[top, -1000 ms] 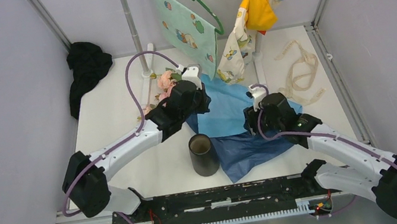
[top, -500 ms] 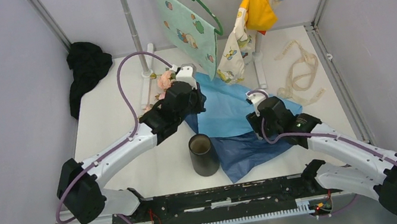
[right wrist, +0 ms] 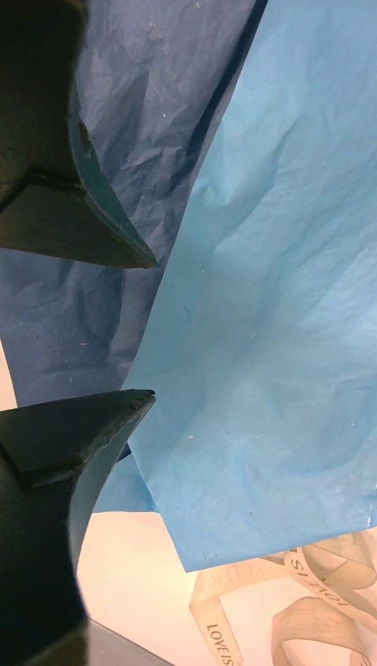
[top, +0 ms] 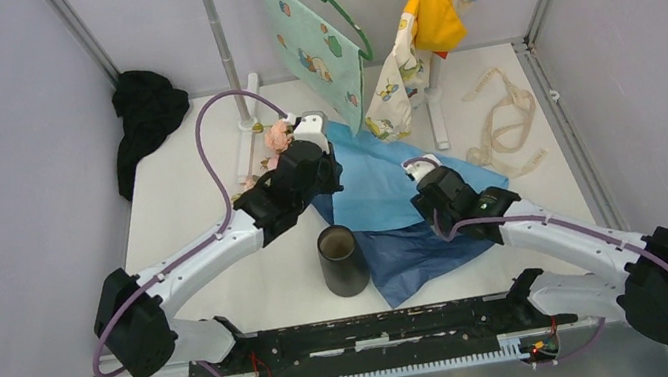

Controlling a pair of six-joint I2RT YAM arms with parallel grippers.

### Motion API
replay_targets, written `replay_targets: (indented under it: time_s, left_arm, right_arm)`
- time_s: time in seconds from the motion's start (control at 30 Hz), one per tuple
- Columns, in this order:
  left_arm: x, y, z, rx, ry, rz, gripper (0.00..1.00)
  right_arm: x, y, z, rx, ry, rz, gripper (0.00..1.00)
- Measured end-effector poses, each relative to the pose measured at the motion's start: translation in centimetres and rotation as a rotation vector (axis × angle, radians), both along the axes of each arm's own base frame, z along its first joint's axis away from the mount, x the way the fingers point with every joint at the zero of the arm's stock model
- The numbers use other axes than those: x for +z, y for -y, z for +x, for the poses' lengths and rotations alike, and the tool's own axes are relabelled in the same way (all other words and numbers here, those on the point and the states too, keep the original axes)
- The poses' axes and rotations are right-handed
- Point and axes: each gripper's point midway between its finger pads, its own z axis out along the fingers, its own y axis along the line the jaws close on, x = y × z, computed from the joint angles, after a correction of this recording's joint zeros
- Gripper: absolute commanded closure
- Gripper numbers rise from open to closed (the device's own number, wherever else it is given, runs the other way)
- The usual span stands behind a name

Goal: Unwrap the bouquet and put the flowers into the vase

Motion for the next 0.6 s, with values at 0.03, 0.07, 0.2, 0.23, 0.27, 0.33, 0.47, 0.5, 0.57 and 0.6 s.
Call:
replay_targets:
  time_s: [0.03,0.07,0.2,0.23,0.27,0.33,0.47,0.5,0.57,0.6]
  left_arm:
    - [-0.2,-0.1,0.0,0.004,-0.001,0.004,0.98]
    - [-0.3,-0.2,0.0,0.006,-0.002,0.007,0.98]
    - [-0.4,-0.3,0.0,0.010,-0.002,0.011,0.98]
    - [-0.4,-0.3,0.0,0.012,-0.002,0.012,0.98]
    - [-0.4,-0.4,0.0,0.014,-0.002,0.014,0.98]
    - [-0.4,-0.4,0.1,0.016,-0.001,0.015,0.98]
    - [-0.6,-0.8,0.0,0.027,0.000,0.025,0.98]
    - [-0.6,-0.8,0.0,0.029,0.000,0.027,0.98]
    - [-0.6,-1.0,0.1,0.032,0.003,0.034,0.98]
    - [-0.6,-1.1,0.0,0.031,0.007,0.037,0.98]
  right_arm:
    - [-0.1,0.1,0.1,-0.001,-0.001,-0.010,0.36]
    - [-0.3,0.1,0.1,-0.002,-0.003,-0.018,0.36]
    - [-1.5,0.1,0.4,0.000,-0.028,-0.060,0.36]
    - [-1.9,0.1,0.5,0.001,-0.036,-0.072,0.36]
    - [-2.3,0.2,0.6,0.002,-0.043,-0.087,0.36]
    - [-2.8,0.3,0.9,0.000,-0.046,-0.116,0.38]
    - [-3.6,0.3,1.4,0.000,-0.066,-0.156,0.40]
    - [-3.7,0.1,1.5,0.002,-0.069,-0.159,0.40]
    - [-3.5,-0.2,1.6,0.004,-0.063,-0.154,0.39]
    - [-3.3,-0.3,1.5,0.008,-0.058,-0.149,0.40]
